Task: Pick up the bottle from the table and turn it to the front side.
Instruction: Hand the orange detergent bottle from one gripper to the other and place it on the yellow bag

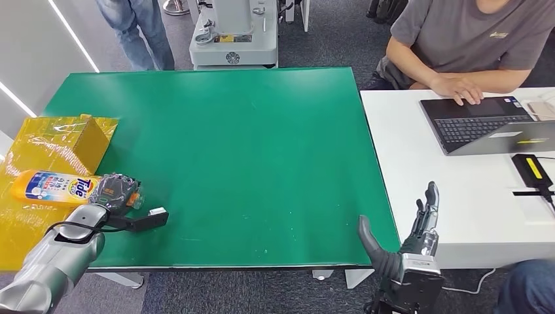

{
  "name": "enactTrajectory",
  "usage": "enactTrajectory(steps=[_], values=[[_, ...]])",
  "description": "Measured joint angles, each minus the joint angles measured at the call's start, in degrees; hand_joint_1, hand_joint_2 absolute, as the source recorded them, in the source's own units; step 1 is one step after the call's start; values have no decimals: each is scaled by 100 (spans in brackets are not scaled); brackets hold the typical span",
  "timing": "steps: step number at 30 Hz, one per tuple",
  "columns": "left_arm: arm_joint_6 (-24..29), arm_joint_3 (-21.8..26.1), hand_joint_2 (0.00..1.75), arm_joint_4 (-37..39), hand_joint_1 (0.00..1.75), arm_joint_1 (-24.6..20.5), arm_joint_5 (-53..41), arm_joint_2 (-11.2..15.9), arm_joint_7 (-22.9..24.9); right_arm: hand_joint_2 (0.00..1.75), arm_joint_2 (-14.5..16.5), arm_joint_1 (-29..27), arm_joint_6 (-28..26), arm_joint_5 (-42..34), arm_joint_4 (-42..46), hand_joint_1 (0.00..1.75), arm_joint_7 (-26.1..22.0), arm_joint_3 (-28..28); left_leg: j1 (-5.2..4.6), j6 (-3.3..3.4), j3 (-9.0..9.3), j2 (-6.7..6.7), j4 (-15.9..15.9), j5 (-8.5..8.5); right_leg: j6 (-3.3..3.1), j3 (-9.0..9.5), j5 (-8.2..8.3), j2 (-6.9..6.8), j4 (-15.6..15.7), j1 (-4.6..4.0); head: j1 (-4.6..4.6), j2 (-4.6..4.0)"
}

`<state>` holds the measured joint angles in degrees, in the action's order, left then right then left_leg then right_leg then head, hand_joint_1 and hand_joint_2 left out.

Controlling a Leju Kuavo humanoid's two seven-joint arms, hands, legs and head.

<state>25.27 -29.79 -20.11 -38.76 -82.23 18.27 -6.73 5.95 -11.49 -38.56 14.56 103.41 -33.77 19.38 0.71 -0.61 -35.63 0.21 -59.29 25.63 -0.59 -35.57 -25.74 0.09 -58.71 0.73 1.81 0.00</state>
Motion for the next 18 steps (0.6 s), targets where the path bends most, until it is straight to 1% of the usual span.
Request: enactTrajectory(steps=[6,7,10,11,18], values=[[-33,3,175,0,175,22,21,0,5,175,-1,-6,-4,-65,-3,0,-57,13,0,0,0,0,0,0,0,0,0,0,0,0,0,0],[-47,7,175,0,166,26,35,1,8,175,-1,-11,-5,-74,-3,0,-64,14,0,0,0,0,0,0,0,0,0,0,0,0,0,0],[-62,35,175,0,35,37,71,2,38,175,0,-38,-7,-83,-3,0,-71,13,0,0,0,0,0,0,0,0,0,0,0,0,0,0],[-50,44,175,0,0,41,78,4,61,175,0,-47,-7,-85,-3,0,-71,13,0,0,0,0,0,0,0,0,0,0,0,0,0,0],[177,109,175,0,0,50,113,11,123,175,0,-52,-7,-132,-20,0,-70,14,0,-2,1,0,2,2,-2,1,-1,0,0,0,0,0]])
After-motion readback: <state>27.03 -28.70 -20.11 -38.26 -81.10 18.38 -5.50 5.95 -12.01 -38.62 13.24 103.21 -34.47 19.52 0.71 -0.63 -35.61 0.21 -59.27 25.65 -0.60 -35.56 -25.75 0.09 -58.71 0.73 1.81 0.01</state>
